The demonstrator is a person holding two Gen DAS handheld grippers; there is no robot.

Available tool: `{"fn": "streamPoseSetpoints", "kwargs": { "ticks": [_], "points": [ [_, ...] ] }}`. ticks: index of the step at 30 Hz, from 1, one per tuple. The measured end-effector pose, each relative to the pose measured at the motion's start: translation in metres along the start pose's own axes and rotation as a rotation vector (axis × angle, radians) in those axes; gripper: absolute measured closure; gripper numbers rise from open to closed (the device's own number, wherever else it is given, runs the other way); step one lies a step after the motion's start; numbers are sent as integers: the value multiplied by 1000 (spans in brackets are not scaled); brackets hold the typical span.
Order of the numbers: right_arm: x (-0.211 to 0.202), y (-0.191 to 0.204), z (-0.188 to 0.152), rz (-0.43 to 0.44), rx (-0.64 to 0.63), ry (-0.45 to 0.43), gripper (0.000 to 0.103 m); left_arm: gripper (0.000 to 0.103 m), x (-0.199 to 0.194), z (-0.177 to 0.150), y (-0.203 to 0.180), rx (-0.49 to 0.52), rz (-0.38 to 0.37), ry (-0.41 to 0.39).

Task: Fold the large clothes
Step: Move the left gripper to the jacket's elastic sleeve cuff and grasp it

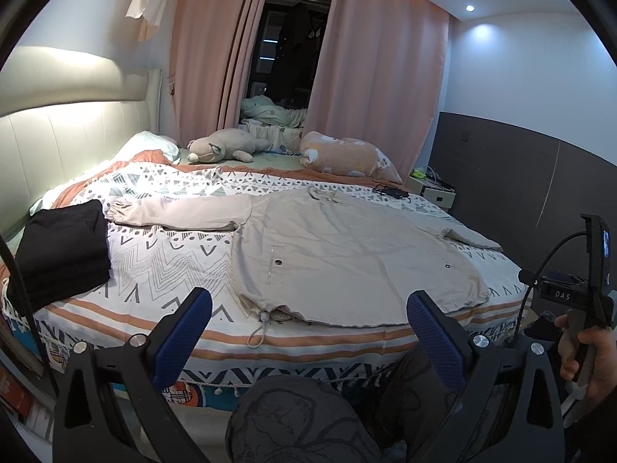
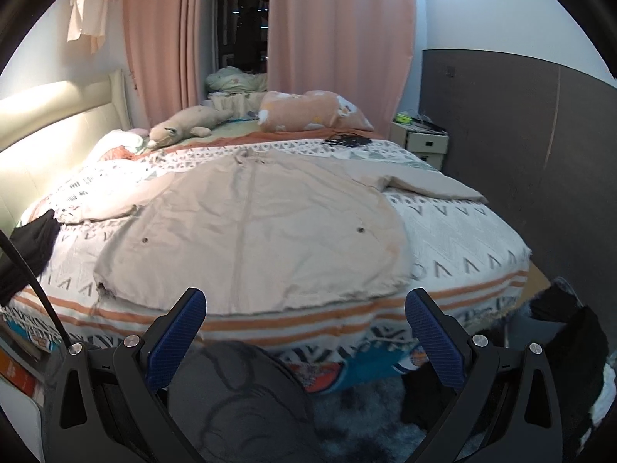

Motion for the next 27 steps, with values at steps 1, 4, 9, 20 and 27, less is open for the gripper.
{"fn": "streamPoseSetpoints", "kwargs": {
  "ticks": [1, 4, 9, 20, 27],
  "points": [
    [4, 1, 2, 3, 3, 1, 0, 0, 5, 1, 3, -1, 4, 8],
    [20, 8, 8, 42, 20, 15, 0, 0, 16, 5, 14, 8, 29, 24],
    [57, 20, 20, 67, 21, 48, 0, 0, 41, 12, 36, -12, 53, 42],
    [148, 72, 66, 47, 42, 103, 0, 0, 103, 29, 107, -83, 149, 89],
    [188, 128, 86, 190, -25, 55, 0, 0, 133, 30, 146, -125, 192, 136]
  ]
}}
Point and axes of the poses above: each gripper's, at about its wrist camera, not at the fingertips, and x roughly the way its jaws point, y to its left, z to its top, the point moved 7 cm from there along x, roughly the way its jaws point, and after that the axes turned 13 degrees about x, right-handed, at the moved point
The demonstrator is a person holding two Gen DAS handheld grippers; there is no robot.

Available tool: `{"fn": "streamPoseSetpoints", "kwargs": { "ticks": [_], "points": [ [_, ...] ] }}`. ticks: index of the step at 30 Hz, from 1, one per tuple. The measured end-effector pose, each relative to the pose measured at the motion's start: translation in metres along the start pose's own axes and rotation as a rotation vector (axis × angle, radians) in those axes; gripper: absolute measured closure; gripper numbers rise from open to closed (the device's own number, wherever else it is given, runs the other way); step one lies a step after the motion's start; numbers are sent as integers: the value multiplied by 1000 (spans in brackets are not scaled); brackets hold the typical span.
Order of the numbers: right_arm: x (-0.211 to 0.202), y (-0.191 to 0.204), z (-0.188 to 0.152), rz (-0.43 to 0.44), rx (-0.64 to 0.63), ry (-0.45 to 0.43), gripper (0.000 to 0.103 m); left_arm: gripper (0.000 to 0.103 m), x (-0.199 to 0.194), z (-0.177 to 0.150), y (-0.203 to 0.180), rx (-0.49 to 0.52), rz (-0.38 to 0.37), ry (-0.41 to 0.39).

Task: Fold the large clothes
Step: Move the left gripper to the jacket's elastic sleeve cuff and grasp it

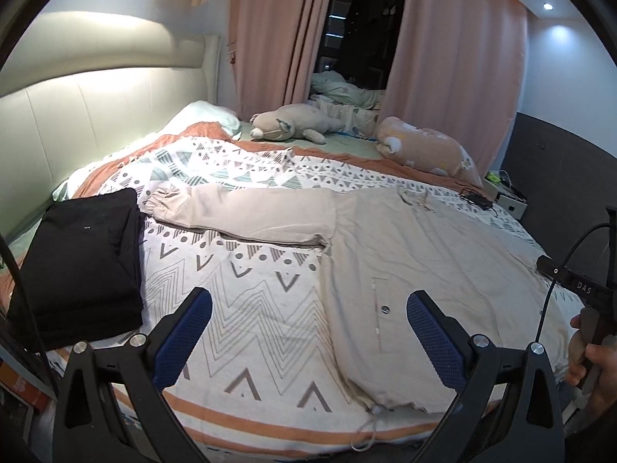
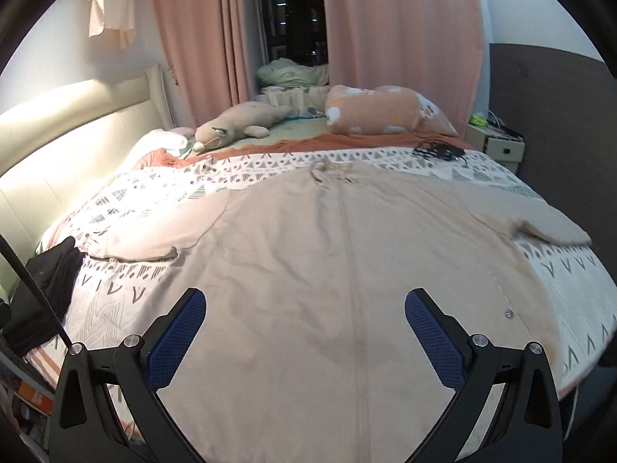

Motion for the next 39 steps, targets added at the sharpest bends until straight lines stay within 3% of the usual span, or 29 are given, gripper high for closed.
{"fn": "streamPoseSetpoints", "kwargs": {
  "ticks": [4, 9, 15, 21, 23, 30, 32, 34, 39],
  "points": [
    [30, 15, 6, 20, -16, -6, 0, 0, 17, 7, 27, -39, 40, 30],
    [81, 49, 8, 107, -81, 73, 0, 0, 39, 19, 67, -107, 82, 55],
    [128, 75, 22, 127, -130, 149, 0, 1, 61, 39, 108, -159, 120, 71],
    [164, 94, 50, 196, -92, 183, 0, 6, 88, 62, 147, -198, 156, 94],
    [179, 96, 56, 214, -82, 202, 0, 18, 99, 66, 158, -211, 164, 113],
    [231, 96, 70, 242, -43, 212, 0, 20, 158, 71, 188, -298, 154, 201],
    [242, 97, 70, 228, -46, 213, 7, 21, 178, 70, 193, -318, 155, 225],
    [257, 89, 68, 210, -48, 236, 23, 22, 201, 68, 199, -334, 158, 254],
    [284, 76, 69, 181, 6, 272, 24, 29, 249, 54, 212, -354, 168, 326]
  ]
}}
Point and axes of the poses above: each gripper's, at about its wrist camera, not at the fingertips, and x roughly the way its jaws point, y to its left, z to its top, the point moved 7 cm from there along x, roughly the way its jaws point, and after that the axes turned 13 degrees about x, right-handed, at the moved point
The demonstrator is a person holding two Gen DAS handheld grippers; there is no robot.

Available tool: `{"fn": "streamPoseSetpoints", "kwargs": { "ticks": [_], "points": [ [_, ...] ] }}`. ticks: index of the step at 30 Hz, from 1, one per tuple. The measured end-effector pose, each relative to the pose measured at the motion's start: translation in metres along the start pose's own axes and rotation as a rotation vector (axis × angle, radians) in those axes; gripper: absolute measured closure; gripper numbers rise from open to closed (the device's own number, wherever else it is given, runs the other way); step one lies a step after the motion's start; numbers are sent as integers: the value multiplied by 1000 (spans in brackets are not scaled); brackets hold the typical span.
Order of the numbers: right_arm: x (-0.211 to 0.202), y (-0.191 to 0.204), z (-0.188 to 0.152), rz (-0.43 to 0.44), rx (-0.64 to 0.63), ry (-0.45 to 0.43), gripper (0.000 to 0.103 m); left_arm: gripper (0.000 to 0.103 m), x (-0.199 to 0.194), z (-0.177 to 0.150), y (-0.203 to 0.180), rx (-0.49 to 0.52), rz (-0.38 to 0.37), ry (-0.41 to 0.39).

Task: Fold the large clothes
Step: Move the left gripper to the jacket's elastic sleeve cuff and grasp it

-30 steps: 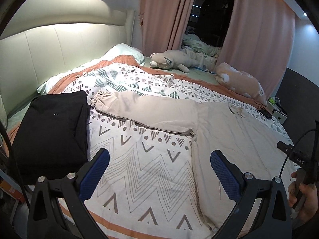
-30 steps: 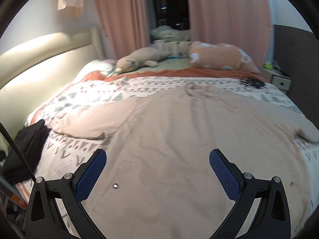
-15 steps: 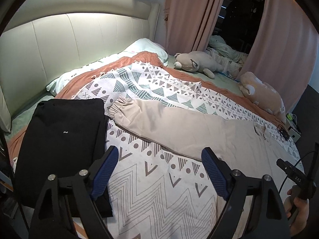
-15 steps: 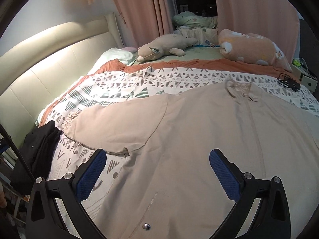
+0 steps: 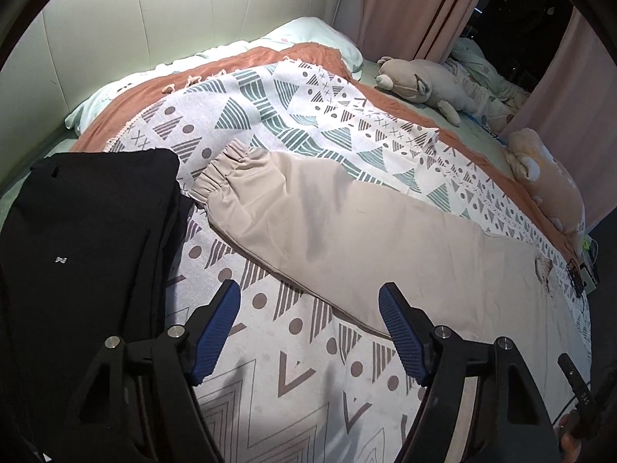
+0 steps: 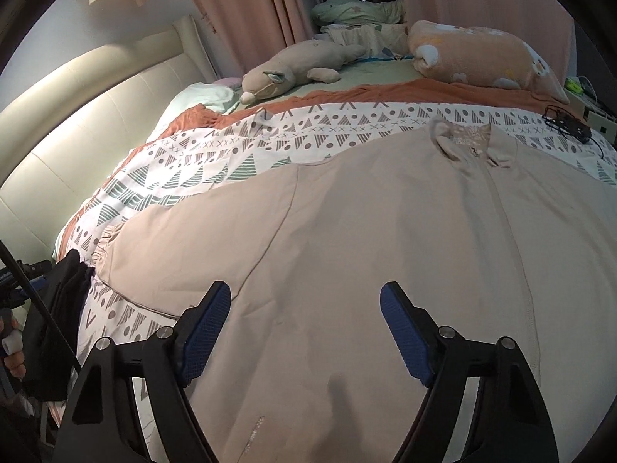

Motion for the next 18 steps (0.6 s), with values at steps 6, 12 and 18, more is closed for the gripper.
{"fn": "streamPoseSetpoints", "kwargs": {
  "ticks": [6, 12, 18],
  "points": [
    [16, -9, 7, -27, 65, 27, 24, 38, 60, 0, 17, -44, 40, 80],
    [31, -6, 5, -12, 96, 72, 24, 39, 107, -7, 28, -66, 96, 150],
    [36, -15, 9, -58, 77, 57, 24, 39, 140, -9, 41, -113, 107, 179]
  ]
}}
Point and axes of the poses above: each gripper's, at about its wrist camera, not at the fingertips, and x roughly the way its jaws point, y to its left, z to its top, the point moved 7 cm from there along x, roughly the way its jaws point, and after that the axes turned 13 degrees about x, right-handed, at the moved point
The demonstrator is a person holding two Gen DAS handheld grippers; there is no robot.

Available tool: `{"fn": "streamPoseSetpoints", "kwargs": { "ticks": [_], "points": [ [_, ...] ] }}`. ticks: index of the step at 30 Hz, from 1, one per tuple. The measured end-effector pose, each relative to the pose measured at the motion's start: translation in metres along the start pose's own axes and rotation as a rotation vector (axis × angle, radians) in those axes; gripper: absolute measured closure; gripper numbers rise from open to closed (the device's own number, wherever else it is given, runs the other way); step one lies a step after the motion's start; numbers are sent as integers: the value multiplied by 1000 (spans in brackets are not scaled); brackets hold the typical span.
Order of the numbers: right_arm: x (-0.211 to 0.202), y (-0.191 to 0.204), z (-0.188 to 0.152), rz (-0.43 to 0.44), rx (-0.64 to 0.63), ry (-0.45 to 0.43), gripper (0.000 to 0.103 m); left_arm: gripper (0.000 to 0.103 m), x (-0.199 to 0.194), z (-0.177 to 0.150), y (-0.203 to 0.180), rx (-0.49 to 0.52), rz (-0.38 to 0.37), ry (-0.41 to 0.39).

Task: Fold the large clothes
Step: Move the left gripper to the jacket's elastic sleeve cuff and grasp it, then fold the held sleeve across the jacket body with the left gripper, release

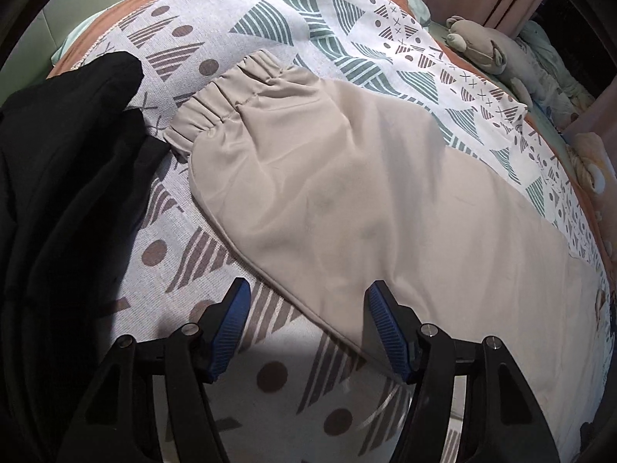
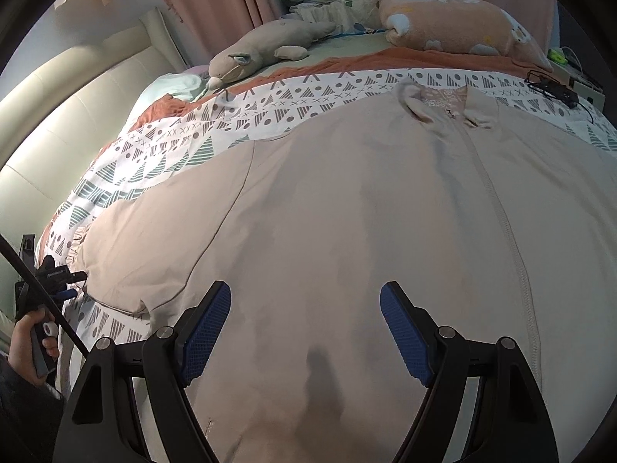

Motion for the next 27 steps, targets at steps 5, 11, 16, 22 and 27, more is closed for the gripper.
{"fn": "streamPoseSetpoints", "kwargs": {
  "ticks": [5, 11, 16, 22, 27],
  "points": [
    [5, 4, -6, -8, -13, 6, 35, 90, 6, 11, 4, 22, 46, -15],
    [9, 29, -14, 60, -56, 44, 52, 98, -25, 30, -4, 84, 27, -71],
    [14, 53, -10, 140, -65, 79, 58, 98, -67, 48, -21, 117, -19, -141],
    [45, 70, -20, 192, -82, 166, 80, 98, -125, 64, -53, 185, -80, -228],
    [79, 76, -28, 248, -47, 258, 85, 98, -172, 70, -90, 274, -112, -299]
  ]
}}
Point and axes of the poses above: each gripper's, at about its wrist camera, not at the fingertips, and x roughly the way its jaws point, y to its left, z to its top, the point moved 7 cm from there along x, roughly the way its jaws point, and after that the axes turned 13 degrees about x, right-handed, at the moved point
